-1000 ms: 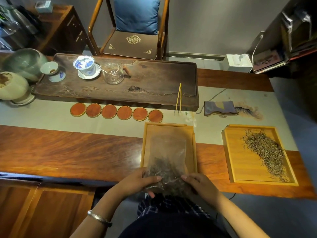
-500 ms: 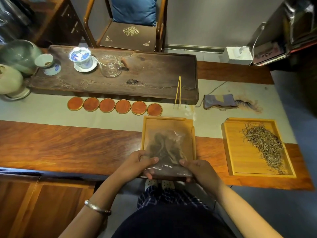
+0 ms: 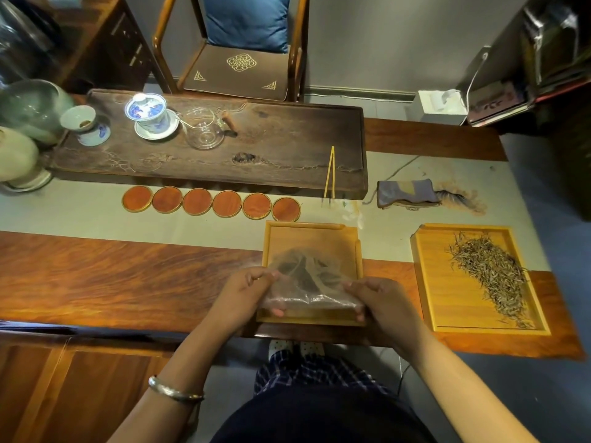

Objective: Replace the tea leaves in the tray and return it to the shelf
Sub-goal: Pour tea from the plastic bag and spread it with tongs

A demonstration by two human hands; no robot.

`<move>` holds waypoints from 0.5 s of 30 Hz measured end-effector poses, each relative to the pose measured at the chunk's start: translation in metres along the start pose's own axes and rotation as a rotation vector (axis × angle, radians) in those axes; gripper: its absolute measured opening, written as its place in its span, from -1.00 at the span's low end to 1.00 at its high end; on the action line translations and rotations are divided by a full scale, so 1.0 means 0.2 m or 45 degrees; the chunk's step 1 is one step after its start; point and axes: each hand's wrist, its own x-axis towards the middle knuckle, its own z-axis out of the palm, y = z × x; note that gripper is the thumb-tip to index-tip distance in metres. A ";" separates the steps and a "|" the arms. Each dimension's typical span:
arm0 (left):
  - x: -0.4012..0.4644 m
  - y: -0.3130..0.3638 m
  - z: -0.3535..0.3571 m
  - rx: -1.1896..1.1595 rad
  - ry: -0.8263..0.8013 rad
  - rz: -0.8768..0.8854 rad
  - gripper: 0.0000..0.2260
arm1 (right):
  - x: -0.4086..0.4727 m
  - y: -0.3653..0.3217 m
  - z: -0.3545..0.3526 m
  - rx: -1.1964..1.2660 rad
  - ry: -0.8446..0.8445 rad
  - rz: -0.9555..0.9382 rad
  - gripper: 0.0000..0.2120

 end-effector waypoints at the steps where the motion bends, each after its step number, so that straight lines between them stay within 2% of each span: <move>1: 0.01 0.01 0.00 -0.030 0.044 0.021 -0.76 | 0.00 -0.02 0.00 0.019 0.010 -0.006 -0.73; 7: 0.04 0.05 -0.01 -0.007 0.166 0.166 -0.75 | 0.03 -0.09 0.00 0.007 0.050 -0.140 -0.75; 10: 0.05 0.05 -0.02 -0.014 0.154 0.190 -0.71 | 0.03 -0.13 -0.01 -0.049 0.083 -0.225 -0.75; 13: 0.04 0.06 -0.04 -0.028 0.098 0.171 -0.63 | 0.03 -0.13 -0.03 -0.029 0.105 -0.213 -0.76; 15: 0.05 0.06 -0.04 -0.005 0.095 0.067 -0.59 | 0.03 -0.11 -0.04 -0.049 0.104 -0.152 -0.75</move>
